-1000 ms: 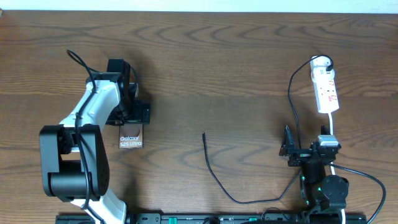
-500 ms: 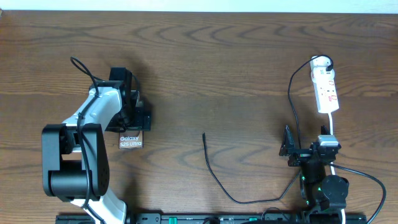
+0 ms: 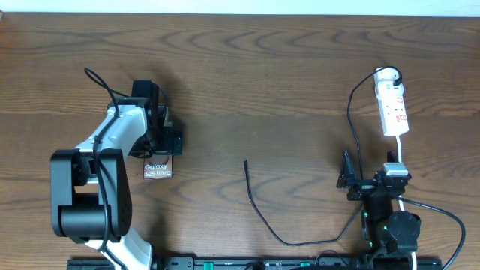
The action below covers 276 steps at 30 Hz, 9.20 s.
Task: Plug charger to phone and switch on socket
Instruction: 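Close the left gripper on the phone's sides and hold it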
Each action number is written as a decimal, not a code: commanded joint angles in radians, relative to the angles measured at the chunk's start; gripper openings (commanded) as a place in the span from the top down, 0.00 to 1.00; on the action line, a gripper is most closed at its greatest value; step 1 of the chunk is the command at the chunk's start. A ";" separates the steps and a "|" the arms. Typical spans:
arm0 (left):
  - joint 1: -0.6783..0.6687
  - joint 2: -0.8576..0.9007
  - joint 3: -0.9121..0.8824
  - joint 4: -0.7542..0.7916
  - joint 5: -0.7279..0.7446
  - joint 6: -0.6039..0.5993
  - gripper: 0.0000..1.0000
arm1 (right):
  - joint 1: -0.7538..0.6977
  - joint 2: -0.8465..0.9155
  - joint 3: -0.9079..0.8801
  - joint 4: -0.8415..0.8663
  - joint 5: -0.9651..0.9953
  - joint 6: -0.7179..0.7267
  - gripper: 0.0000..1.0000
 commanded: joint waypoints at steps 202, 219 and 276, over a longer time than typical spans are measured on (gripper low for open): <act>-0.001 0.006 -0.138 0.100 0.047 0.090 0.17 | -0.007 0.000 -0.001 -0.005 0.001 -0.009 0.01; -0.001 0.006 -0.138 0.100 0.047 0.090 0.18 | -0.007 0.000 -0.001 -0.005 0.001 -0.008 0.01; -0.001 0.006 -0.138 0.101 0.047 0.090 0.32 | -0.007 0.000 -0.001 -0.005 0.001 -0.009 0.01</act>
